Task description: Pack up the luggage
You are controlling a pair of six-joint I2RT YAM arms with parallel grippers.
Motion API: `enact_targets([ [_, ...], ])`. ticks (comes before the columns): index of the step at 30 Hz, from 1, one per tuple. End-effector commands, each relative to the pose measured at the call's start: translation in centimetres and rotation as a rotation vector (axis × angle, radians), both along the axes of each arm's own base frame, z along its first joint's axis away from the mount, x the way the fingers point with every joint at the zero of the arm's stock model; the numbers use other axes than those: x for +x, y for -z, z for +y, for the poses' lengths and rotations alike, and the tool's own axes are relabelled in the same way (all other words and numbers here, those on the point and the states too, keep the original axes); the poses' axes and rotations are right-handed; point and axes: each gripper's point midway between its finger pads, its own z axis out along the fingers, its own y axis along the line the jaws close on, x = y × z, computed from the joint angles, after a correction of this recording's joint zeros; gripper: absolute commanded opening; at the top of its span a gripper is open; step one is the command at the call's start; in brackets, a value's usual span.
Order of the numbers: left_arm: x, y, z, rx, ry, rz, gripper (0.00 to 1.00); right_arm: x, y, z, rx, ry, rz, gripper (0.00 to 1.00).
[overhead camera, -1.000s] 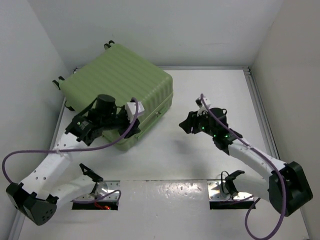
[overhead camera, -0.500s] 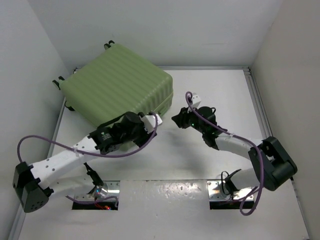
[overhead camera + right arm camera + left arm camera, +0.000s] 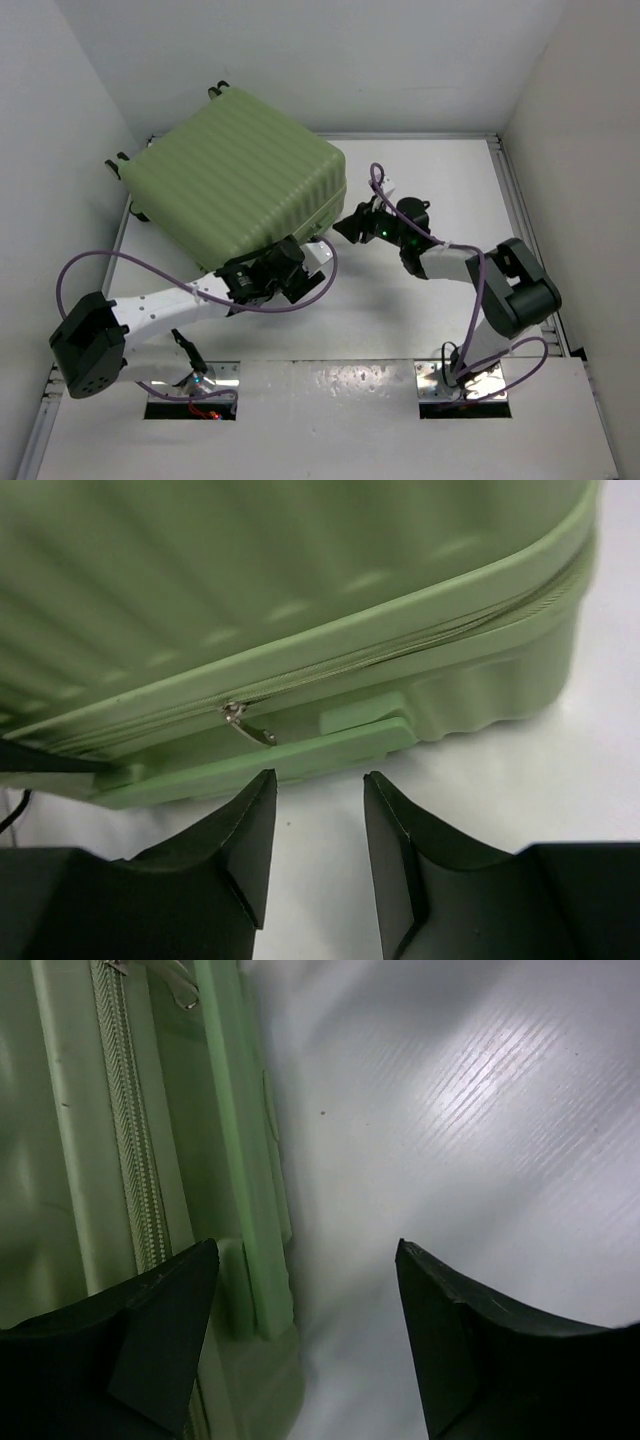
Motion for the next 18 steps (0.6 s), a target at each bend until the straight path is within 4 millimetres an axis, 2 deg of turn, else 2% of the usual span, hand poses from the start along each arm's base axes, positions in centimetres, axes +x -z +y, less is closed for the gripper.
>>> enact_targets([
  [1, 2.4, 0.1, 1.7, 0.02, -0.078, -0.074, 0.78, 0.3, -3.5, 1.9, 0.078, -0.117, -0.117, 0.4],
  [2, 2.4, 0.8, 1.4, 0.033, -0.058, -0.06, 0.76, 0.1, -3.6, 2.1, 0.083, -0.137, -0.124, 0.4],
  [3, 2.6, 1.2, 1.7, 0.033, -0.062, -0.044, 0.76, 0.3, -3.1, 2.1, 0.079, -0.138, -0.11, 0.4],
  [4, 2.8, 1.5, 2.2, 0.028, -0.07, -0.024, 0.72, 0.3, -3.1, 2.4, 0.083, -0.153, -0.107, 0.4],
  [5, 2.4, 2.5, 2.0, 0.019, -0.043, 0.019, 0.71, 0.2, -2.9, 2.7, 0.081, -0.159, -0.101, 0.4],
  [8, 1.8, 3.9, 2.5, -0.009, -0.03, 0.085, 0.62, 0.8, -2.5, 3.1, 0.085, -0.155, -0.097, 0.47],
  [13, 1.7, 4.3, 2.9, -0.058, -0.053, 0.128, 0.6, 0.2, -2.6, 4.0, 0.101, -0.191, -0.105, 0.57],
  [18, 2.1, 4.3, 3.2, -0.064, -0.067, 0.132, 0.6, -1.1, -2.0, 5.1, 0.099, -0.239, -0.1, 0.63],
])
